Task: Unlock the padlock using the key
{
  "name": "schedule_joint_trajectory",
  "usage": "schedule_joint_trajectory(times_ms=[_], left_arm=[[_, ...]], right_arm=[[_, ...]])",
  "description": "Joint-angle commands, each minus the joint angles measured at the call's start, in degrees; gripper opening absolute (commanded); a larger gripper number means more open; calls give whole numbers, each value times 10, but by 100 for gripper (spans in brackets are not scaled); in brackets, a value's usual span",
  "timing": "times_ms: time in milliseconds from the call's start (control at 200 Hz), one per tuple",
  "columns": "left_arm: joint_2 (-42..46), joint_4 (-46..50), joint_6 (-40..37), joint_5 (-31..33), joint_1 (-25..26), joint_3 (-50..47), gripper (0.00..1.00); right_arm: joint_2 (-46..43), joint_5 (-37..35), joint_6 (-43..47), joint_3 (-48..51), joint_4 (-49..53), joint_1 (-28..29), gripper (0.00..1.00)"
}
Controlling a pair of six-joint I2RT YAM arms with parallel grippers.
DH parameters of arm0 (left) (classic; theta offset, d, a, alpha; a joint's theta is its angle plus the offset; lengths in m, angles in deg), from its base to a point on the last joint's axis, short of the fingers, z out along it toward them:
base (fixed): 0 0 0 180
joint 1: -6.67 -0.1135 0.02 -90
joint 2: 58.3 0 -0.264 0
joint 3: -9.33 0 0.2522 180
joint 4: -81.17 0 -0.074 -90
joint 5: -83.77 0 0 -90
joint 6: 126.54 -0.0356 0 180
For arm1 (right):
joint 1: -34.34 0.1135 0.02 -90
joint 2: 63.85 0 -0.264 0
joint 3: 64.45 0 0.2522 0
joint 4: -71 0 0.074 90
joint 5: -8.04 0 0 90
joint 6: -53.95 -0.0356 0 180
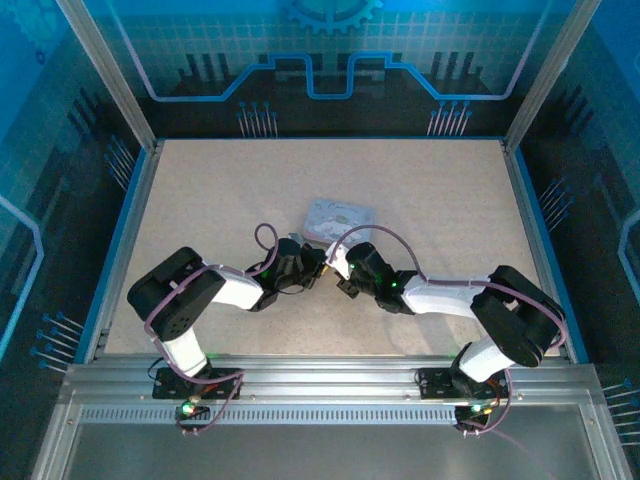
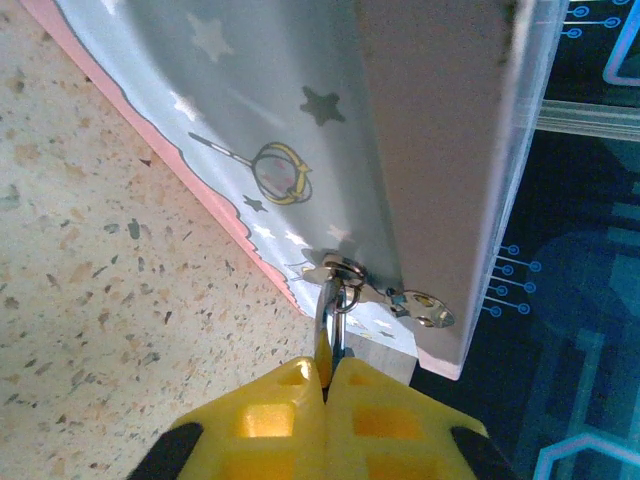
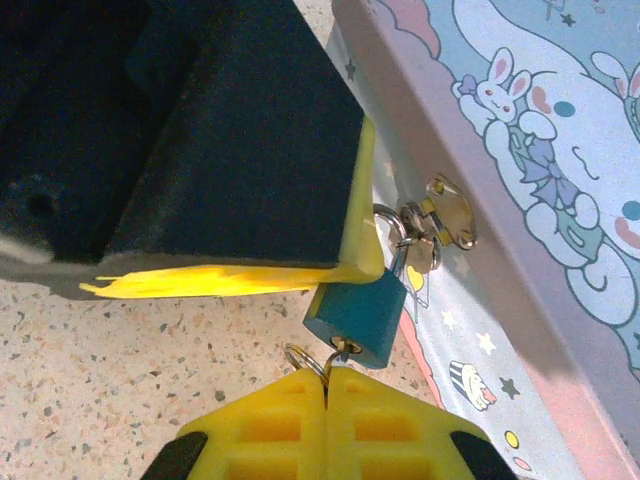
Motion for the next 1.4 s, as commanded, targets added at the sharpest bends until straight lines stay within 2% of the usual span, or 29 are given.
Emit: schedule_joint_trajectory(times_ms=[0, 210, 415, 600, 750, 960, 1141, 1396], left_arm=[[8, -17, -15, -30, 8, -3, 17], [33, 17, -40, -24, 0, -10, 35], [92, 88, -75, -15, -21, -18, 46], [152, 162, -119, -8, -50, -20, 52], [208, 247, -173, 0, -82, -6, 56], [279, 436, -311, 50, -116, 69, 76], [254, 474, -374, 25, -153, 114, 86], [122, 537, -479, -46, -168, 243, 93]], right_arm=[[2, 34, -40, 4, -44, -10, 0], [1, 64, -87, 17, -46, -24, 0], [-8, 99, -139, 39, -64, -41, 0], [-18, 129, -191, 56, -77, -66, 0], [-27, 161, -234, 64, -69, -90, 0], [-37, 224, -294, 85, -86, -135, 0], [-35, 266, -341, 90, -83, -164, 0], [-20, 306, -393, 86, -59, -184, 0]])
